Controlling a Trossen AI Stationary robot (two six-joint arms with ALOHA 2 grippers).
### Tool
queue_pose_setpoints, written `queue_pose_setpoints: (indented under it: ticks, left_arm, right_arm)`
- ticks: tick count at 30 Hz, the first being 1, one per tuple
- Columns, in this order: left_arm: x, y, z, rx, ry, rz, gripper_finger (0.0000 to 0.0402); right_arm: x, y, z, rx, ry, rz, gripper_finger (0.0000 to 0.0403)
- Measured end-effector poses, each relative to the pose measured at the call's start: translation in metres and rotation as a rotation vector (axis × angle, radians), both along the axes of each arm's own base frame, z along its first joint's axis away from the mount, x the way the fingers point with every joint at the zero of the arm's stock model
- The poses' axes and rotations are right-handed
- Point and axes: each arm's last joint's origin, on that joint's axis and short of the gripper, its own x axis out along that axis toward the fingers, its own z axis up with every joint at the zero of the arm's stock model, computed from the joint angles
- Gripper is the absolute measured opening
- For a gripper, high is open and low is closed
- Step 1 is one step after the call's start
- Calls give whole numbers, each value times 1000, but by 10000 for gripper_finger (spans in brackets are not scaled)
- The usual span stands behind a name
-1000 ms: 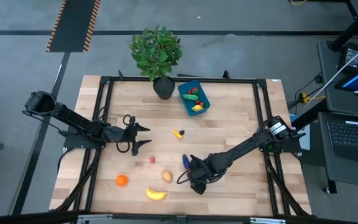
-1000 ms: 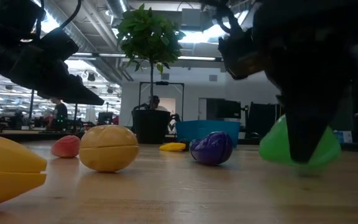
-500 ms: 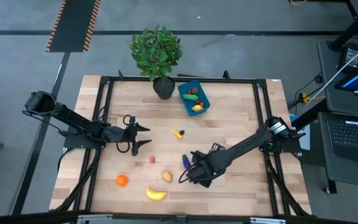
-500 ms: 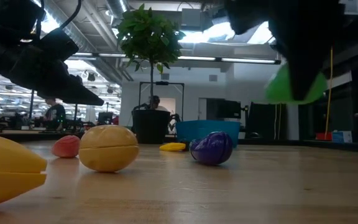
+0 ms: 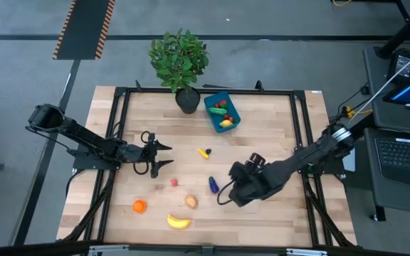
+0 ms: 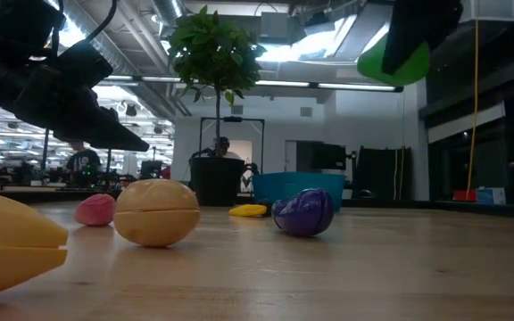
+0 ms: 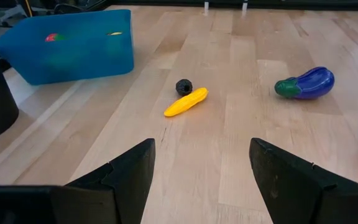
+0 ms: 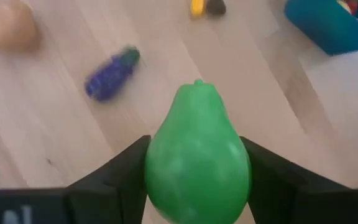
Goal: Pick and placing Produce into tupperware
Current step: Put the pear into the blue bin
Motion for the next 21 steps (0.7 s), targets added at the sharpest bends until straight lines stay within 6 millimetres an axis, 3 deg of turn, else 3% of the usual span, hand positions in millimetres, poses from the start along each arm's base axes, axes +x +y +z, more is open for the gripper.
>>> queue_pose_setpoints:
  ticks: [10,21]
  left_arm:
    - [0,0,0,1,4,0,253]
    - [0,0,0,-8,-5,3,253]
  right_arm:
    - [-42,-26,-12,-20,-272,27,212]
    - [-94,-61,-51,-75,-530,98,211]
